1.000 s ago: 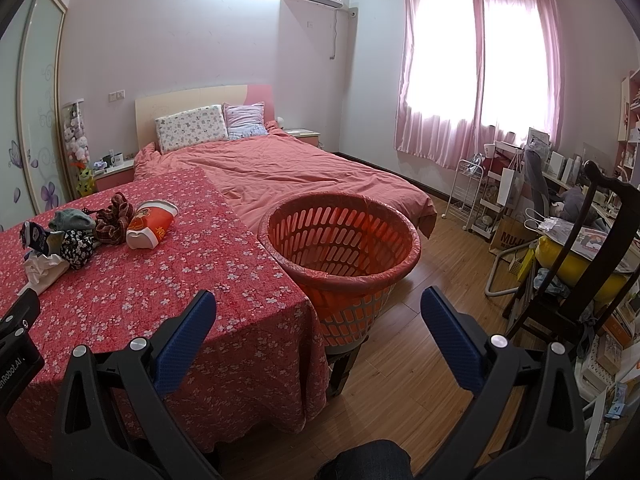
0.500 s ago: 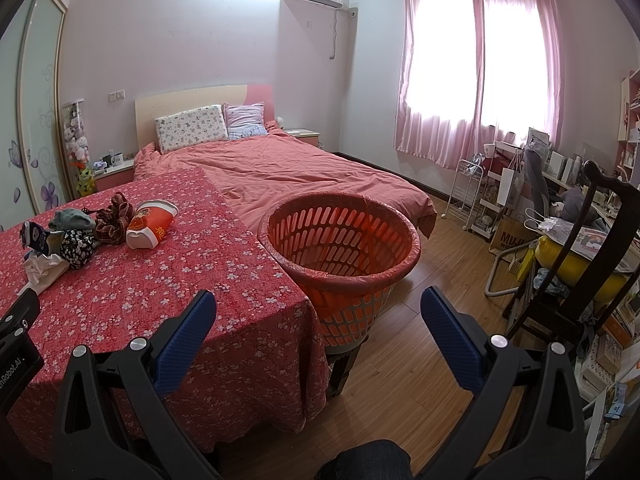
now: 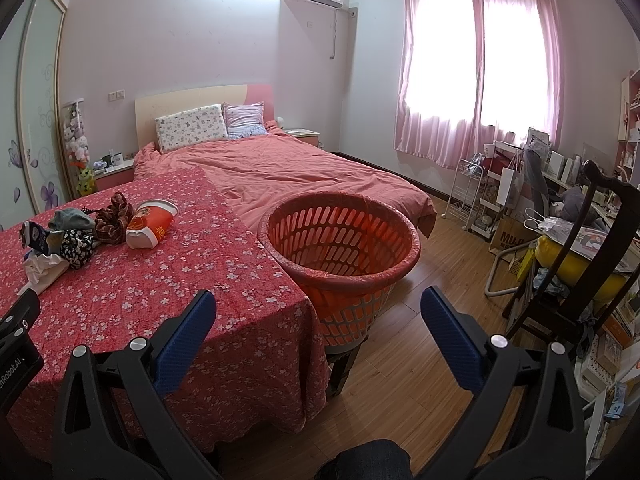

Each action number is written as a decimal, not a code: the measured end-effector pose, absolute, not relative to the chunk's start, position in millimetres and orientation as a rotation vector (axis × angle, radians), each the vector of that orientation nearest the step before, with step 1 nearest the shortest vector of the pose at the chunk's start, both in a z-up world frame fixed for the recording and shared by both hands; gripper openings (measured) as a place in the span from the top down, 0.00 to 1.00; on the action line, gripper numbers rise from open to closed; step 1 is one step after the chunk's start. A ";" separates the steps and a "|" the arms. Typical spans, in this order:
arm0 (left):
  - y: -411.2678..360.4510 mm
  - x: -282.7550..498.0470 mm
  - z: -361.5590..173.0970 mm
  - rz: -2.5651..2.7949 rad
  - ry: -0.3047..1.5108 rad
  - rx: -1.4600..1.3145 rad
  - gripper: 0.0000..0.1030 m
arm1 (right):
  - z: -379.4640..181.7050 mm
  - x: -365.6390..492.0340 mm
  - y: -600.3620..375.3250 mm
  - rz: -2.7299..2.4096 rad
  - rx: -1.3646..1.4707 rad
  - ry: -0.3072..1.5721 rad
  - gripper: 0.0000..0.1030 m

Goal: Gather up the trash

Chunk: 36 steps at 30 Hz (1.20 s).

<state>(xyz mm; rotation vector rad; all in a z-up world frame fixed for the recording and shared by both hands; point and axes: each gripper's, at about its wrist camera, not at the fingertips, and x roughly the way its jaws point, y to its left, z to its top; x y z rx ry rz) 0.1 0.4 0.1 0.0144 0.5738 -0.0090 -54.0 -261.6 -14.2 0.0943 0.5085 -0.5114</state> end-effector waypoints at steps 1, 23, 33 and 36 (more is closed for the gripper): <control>0.4 0.1 0.0 -0.009 0.574 0.014 0.04 | -14.3 -54.0 -261.7 -0.512 0.094 0.509 0.02; 42.7 31.6 -14.4 0.065 0.622 -0.053 0.04 | -23.9 -10.0 -245.9 -0.378 0.087 0.560 0.02; 98.4 68.7 -22.6 0.144 0.622 -0.096 0.04 | -25.9 61.6 -223.7 -0.231 0.110 0.640 0.02; 113.9 81.3 -24.3 0.161 0.619 -0.103 0.04 | -25.6 89.8 -211.0 -0.201 0.098 0.650 0.02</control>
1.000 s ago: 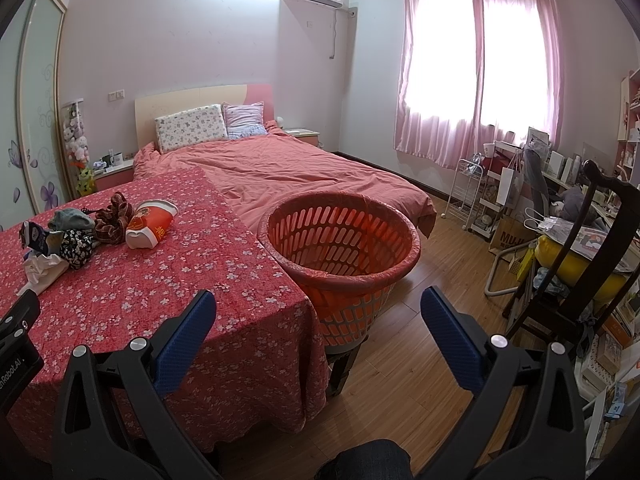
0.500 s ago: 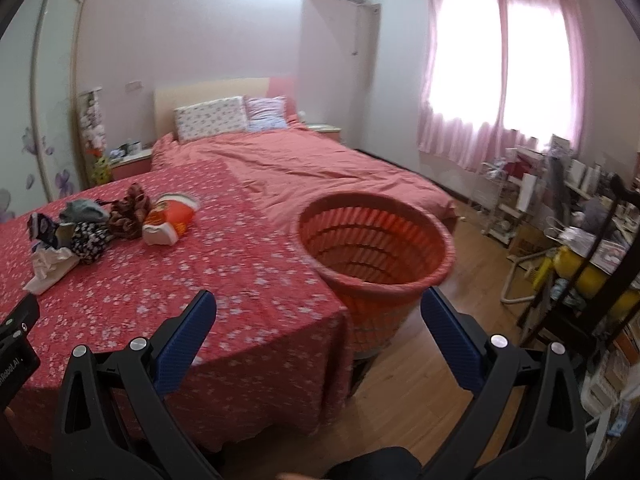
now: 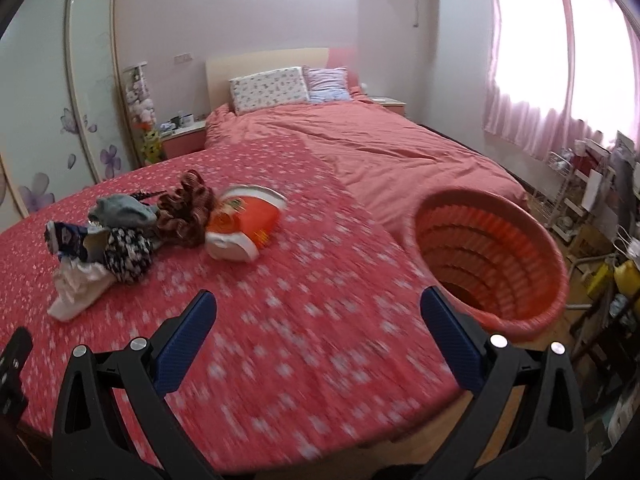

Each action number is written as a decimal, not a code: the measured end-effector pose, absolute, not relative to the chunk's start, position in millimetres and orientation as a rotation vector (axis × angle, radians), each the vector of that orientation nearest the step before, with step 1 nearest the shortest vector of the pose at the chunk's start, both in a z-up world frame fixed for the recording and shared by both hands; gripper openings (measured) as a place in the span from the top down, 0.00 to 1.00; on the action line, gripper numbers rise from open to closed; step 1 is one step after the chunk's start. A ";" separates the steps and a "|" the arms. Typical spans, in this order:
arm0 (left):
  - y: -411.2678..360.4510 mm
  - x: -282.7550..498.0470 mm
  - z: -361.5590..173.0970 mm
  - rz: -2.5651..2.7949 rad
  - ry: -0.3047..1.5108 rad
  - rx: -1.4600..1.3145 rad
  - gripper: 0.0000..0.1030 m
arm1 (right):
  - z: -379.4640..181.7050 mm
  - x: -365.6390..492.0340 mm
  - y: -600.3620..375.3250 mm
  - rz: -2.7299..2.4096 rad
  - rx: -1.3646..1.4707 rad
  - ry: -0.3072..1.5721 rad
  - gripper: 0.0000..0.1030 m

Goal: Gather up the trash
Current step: 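Reach the right gripper to the red-and-white paper cup and grasp it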

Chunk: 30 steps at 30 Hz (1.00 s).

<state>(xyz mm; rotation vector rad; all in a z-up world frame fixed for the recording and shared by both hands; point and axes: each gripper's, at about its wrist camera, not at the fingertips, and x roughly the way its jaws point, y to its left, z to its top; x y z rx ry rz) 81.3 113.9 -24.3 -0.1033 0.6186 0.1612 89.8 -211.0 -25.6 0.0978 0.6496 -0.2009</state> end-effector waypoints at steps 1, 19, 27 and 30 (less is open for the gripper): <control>117.4 84.7 -25.5 0.163 0.618 -0.106 0.04 | -25.4 95.8 -208.2 -0.193 0.097 0.655 0.02; 148.6 132.2 -40.7 0.139 0.659 -0.147 0.04 | -60.4 215.0 -175.5 -0.154 0.187 0.843 0.08; 146.9 147.0 -47.2 0.104 0.687 -0.148 0.08 | -64.1 218.0 -172.5 -0.161 0.127 0.848 0.27; 143.4 151.3 -48.5 0.083 0.697 -0.140 0.10 | -63.2 213.0 -176.0 -0.157 0.115 0.844 0.28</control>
